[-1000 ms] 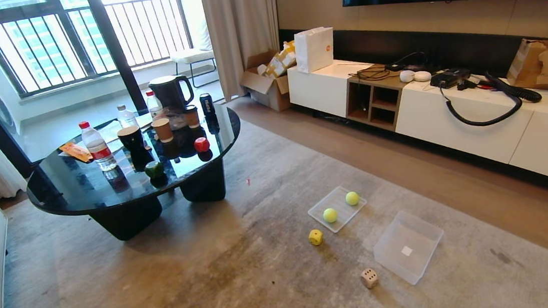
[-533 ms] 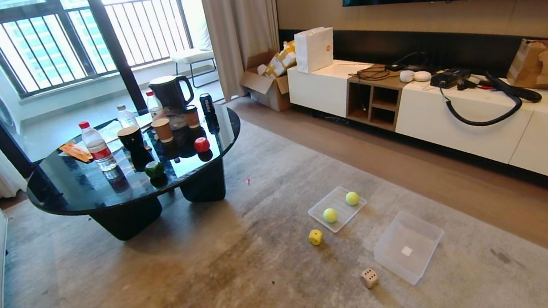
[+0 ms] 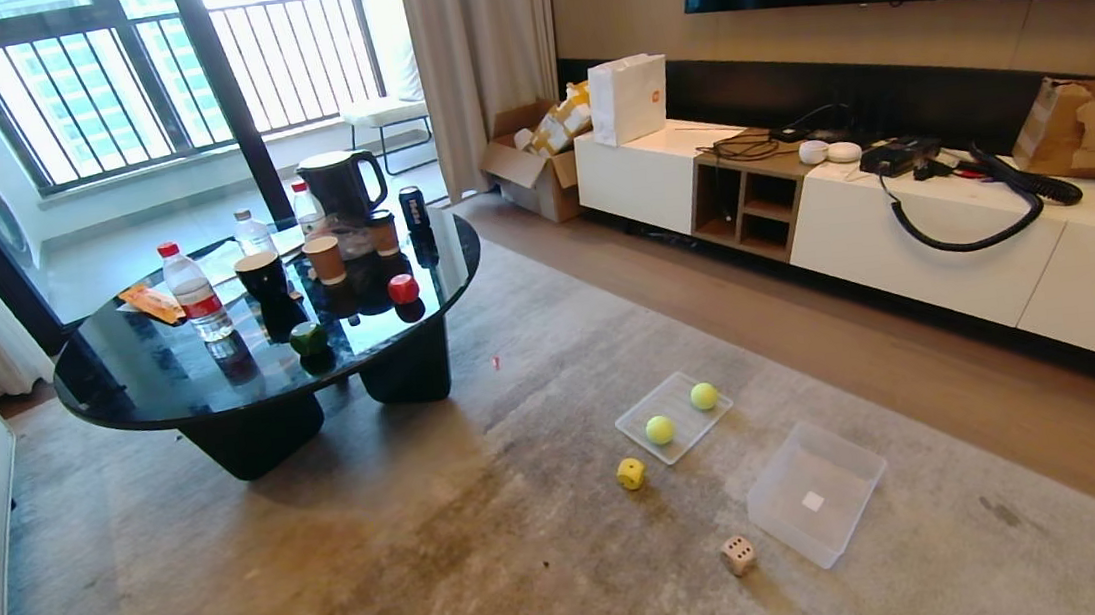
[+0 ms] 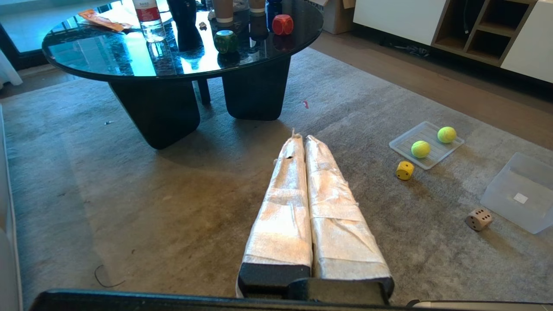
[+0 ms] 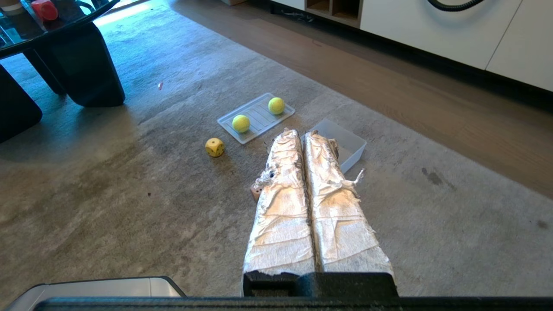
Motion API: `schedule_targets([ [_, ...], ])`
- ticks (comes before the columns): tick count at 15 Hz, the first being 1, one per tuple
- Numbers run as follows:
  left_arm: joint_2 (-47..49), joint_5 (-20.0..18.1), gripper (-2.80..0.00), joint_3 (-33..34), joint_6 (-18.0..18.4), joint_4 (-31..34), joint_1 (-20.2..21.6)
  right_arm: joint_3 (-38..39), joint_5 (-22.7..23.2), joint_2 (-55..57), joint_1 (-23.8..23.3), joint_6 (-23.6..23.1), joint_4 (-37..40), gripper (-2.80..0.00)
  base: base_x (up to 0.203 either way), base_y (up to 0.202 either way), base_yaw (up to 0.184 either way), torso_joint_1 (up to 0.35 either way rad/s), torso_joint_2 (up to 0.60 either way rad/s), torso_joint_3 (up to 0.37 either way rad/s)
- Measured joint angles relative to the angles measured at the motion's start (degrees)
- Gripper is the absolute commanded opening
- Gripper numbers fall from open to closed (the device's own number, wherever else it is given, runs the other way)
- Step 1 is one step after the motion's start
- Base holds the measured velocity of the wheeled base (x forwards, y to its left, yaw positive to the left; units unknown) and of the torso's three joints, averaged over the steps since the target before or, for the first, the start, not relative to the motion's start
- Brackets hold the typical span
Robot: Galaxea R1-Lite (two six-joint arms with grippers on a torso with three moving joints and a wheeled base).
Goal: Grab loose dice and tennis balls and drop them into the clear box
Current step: Find toys out of the box
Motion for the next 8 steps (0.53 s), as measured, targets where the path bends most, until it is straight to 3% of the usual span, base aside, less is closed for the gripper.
schedule_targets([
  [4,0.0,0.0,-2.8,0.0,-0.1,0.0,0.1,0.0,0.0,0.0,0.0,0.0,0.0,-2.8,0.0,0.0,0.0,0.001,0.0,-0.026],
  [8,0.0,0.0,-2.8,0.0,-0.1,0.1,0.0,0.0,0.0,0.0,0.0,0.0,0.0,-2.8,0.0,0.0,0.0,0.004,0.0,-0.184],
])
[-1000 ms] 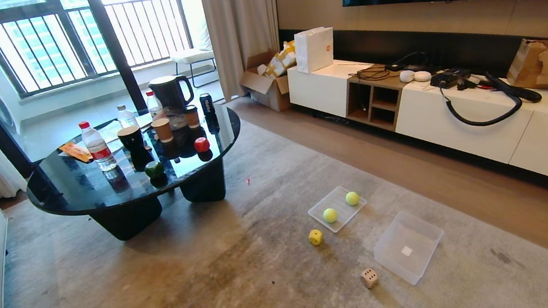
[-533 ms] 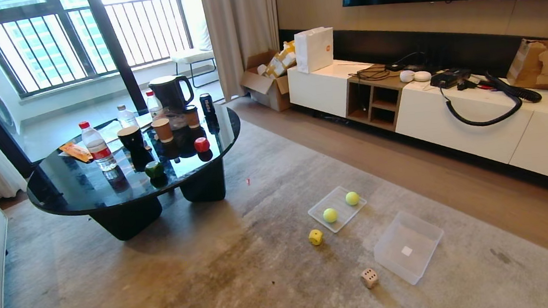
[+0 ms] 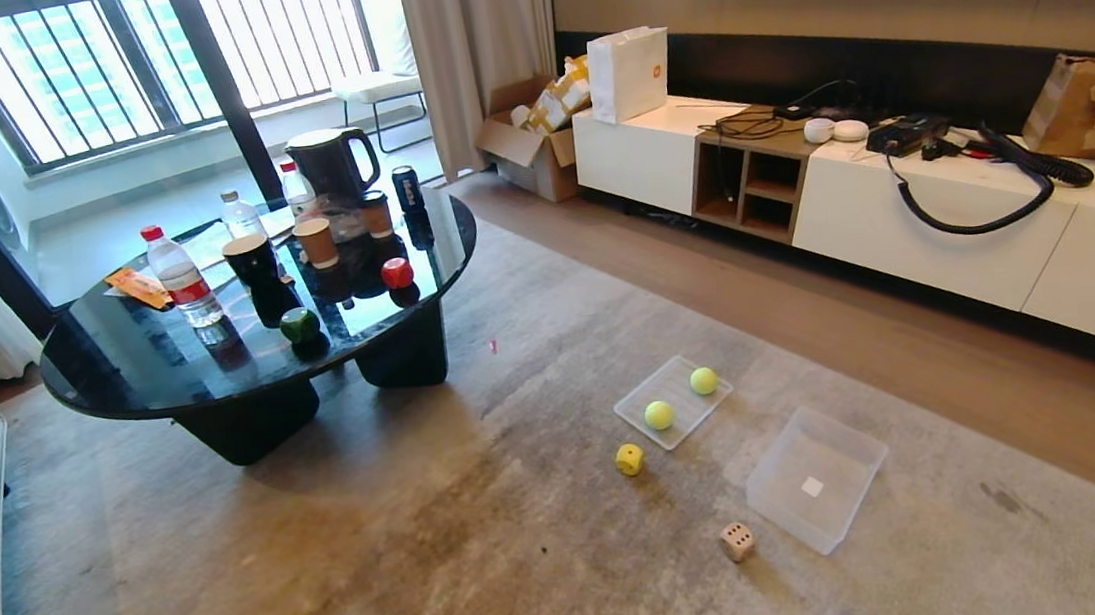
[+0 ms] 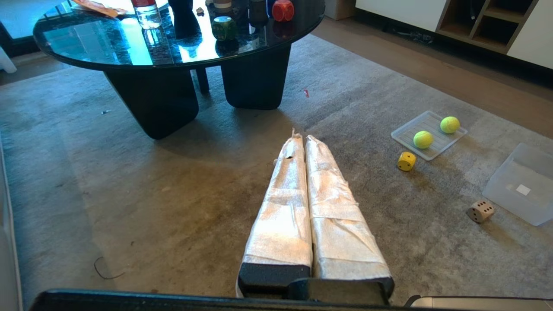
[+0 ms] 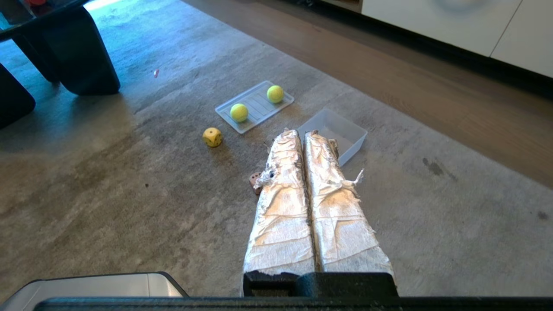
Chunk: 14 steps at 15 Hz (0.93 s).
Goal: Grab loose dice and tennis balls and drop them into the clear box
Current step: Find toys out of the box
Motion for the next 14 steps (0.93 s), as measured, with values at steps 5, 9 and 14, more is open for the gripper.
schedule_targets([
  [5,0.0,0.0,-2.8,0.0,0.0,0.0,0.0,0.0,0.0,0.0,0.0,0.0,0.0,-2.8,0.0,0.0,0.0,0.005,0.0,-0.196],
  [9,0.0,0.0,-2.8,0.0,0.0,0.0,0.0,0.0,0.0,0.0,0.0,0.0,0.0,-2.8,0.0,0.0,0.0,0.004,0.0,-0.2],
  [14,0.0,0.0,-2.8,0.0,0.0,-0.1,0.0,0.0,0.0,0.0,0.0,0.0,0.0,-2.8,0.0,0.0,0.0,0.002,0.0,-0.198],
])
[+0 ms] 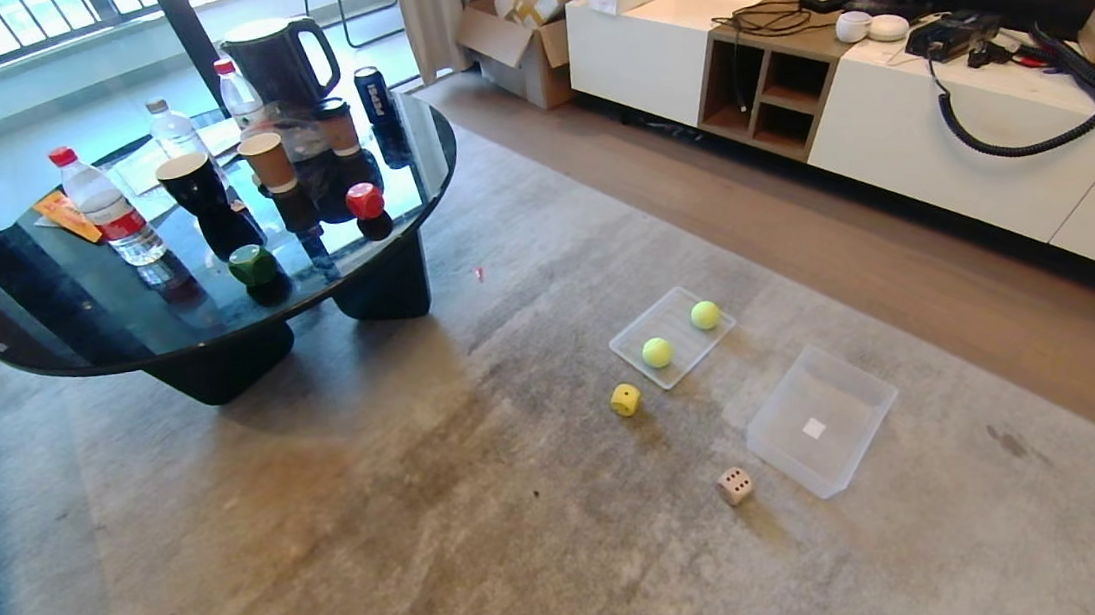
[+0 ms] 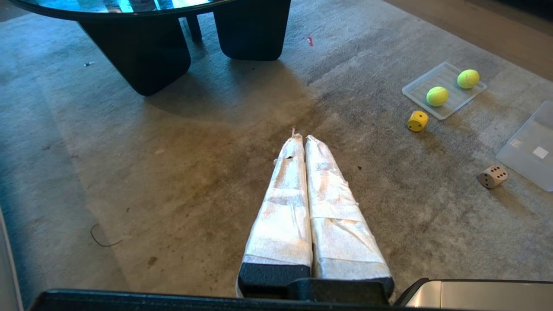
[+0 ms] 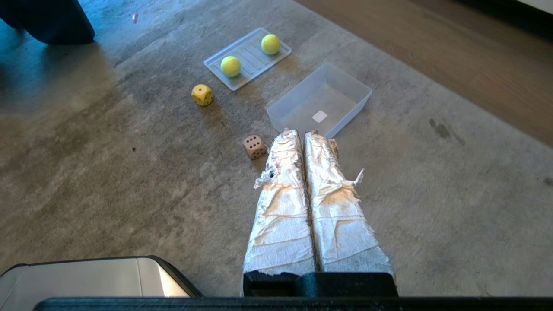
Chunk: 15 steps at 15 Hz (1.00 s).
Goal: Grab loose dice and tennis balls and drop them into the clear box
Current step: Find toys out of the box
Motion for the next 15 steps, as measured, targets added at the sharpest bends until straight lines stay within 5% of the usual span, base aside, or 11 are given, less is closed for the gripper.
schedule_targets([
  [15,0.0,0.0,-2.8,0.0,0.0,0.0,0.0,0.0,0.0,0.0,0.0,0.0,0.0,-2.8,0.0,0.0,0.0,0.003,0.0,-0.198],
])
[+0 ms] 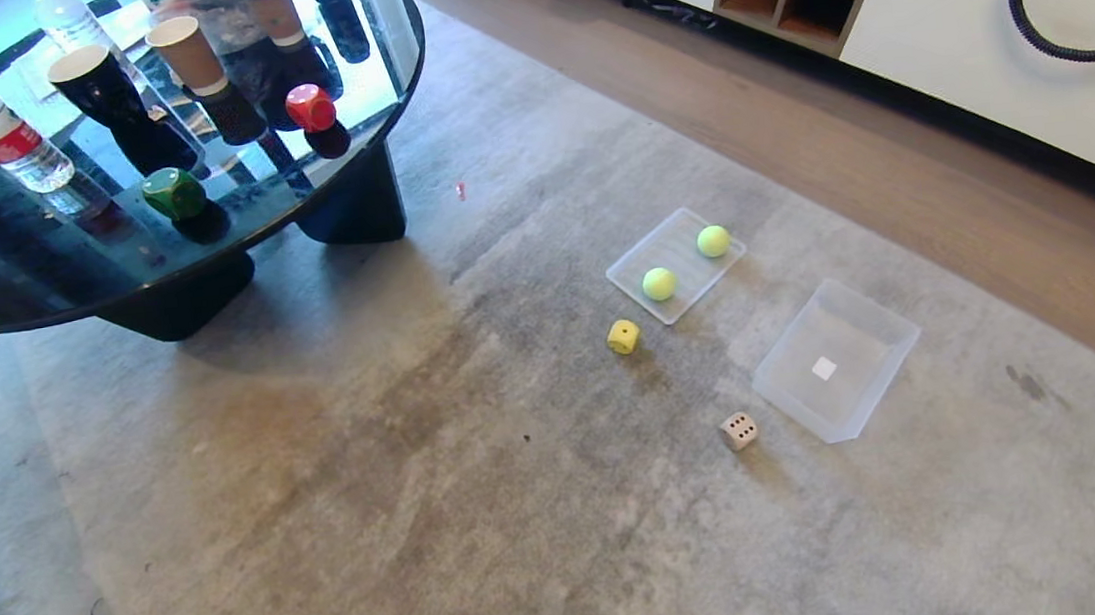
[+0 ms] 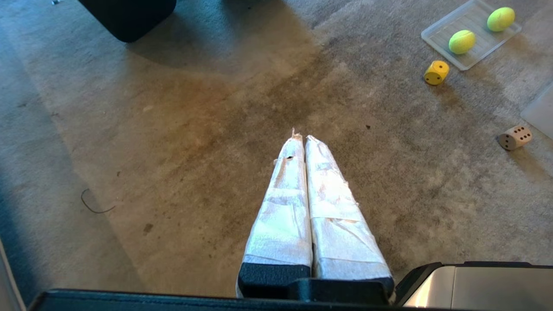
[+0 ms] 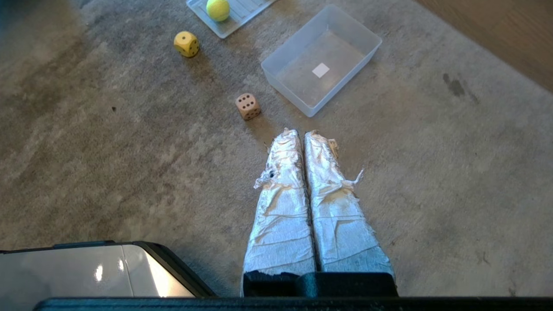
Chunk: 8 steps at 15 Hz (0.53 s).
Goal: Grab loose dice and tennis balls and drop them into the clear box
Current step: Find toys out of the box
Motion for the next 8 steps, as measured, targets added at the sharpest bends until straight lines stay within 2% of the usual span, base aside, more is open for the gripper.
schedule_targets([
  [8,0.0,0.0,-2.8,0.0,0.0,0.0,0.0,0.0,0.0,0.0,0.0,0.0,0.0,-2.8,0.0,0.0,0.0,0.001,0.0,-0.201],
])
